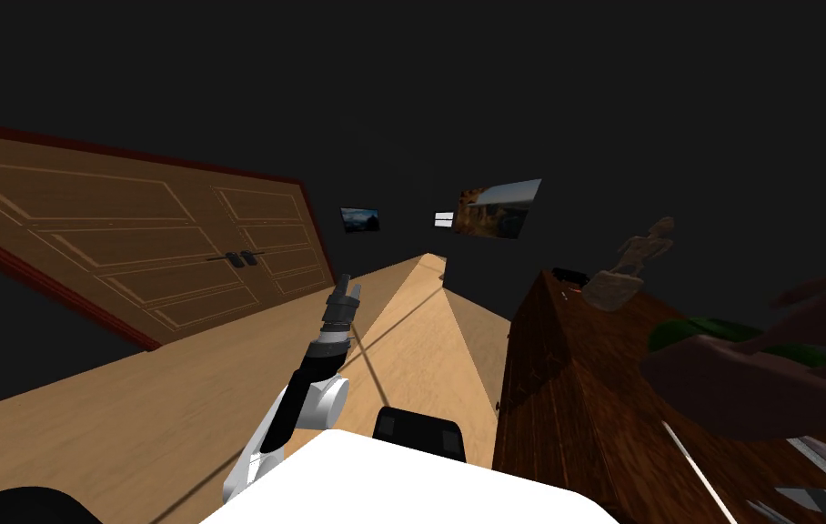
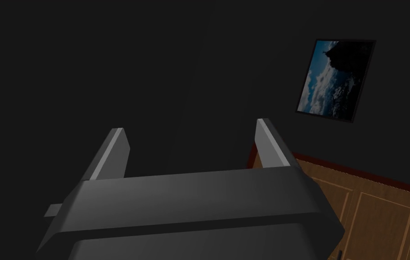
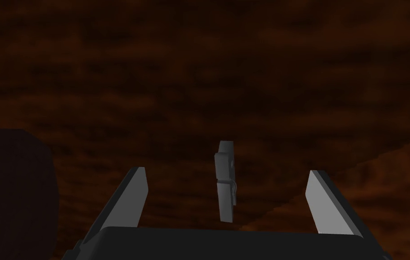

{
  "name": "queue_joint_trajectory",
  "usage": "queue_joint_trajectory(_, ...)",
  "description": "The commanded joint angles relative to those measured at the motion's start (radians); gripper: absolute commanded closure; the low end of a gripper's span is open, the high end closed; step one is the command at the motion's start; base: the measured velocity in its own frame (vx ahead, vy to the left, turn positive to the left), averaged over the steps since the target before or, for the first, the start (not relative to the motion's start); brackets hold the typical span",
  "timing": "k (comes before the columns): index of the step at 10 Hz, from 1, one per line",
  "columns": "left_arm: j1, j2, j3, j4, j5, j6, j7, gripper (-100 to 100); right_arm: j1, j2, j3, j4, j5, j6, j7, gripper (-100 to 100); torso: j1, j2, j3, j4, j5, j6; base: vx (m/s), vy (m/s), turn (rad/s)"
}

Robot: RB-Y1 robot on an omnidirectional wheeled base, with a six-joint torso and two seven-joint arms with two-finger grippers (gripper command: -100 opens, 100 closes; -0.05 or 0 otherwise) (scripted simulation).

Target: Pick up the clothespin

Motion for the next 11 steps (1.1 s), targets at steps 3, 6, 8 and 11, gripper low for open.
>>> queue_joint_trajectory(3, 0.0, 0.0, 0.0, 0.0, 0.0, 0.0, 0.0, 0, 0.06, -0.004, -0.042, -0.101, 0.028, 0.024, -0.04, -100, 0.001, 0.0, 0.0, 0.0, 0.0, 0.0, 0.063, -0.02, -0.097)
queue_joint_trajectory(6, 0.0, 0.0, 0.0, 0.0, 0.0, 0.0, 0.0, 0, 0.102, -0.007, -0.071, -0.173, 0.046, 0.041, -0.067, -100, 0.001, 0.0, 0.0, 0.0, 0.0, -0.001, 0.046, -0.018, -0.061)
queue_joint_trajectory(8, 0.0, 0.0, 0.0, 0.0, 0.0, 0.0, 0.0, 0, 0.144, -0.01, -0.1, -0.235, 0.064, 0.058, -0.094, -100, 0.001, 0.001, 0.001, 0.0, 0.0, 0.0, 0.047, -0.022, -0.114)
queue_joint_trajectory(11, 0.0, 0.0, 0.0, 0.0, 0.0, 0.0, 0.0, 0, 0.187, -0.012, -0.128, -0.304, 0.082, 0.075, -0.121, -100, 0.001, 0.001, 0.001, 0.0, 0.0, 0.0, 0.04, -0.01, -0.074)
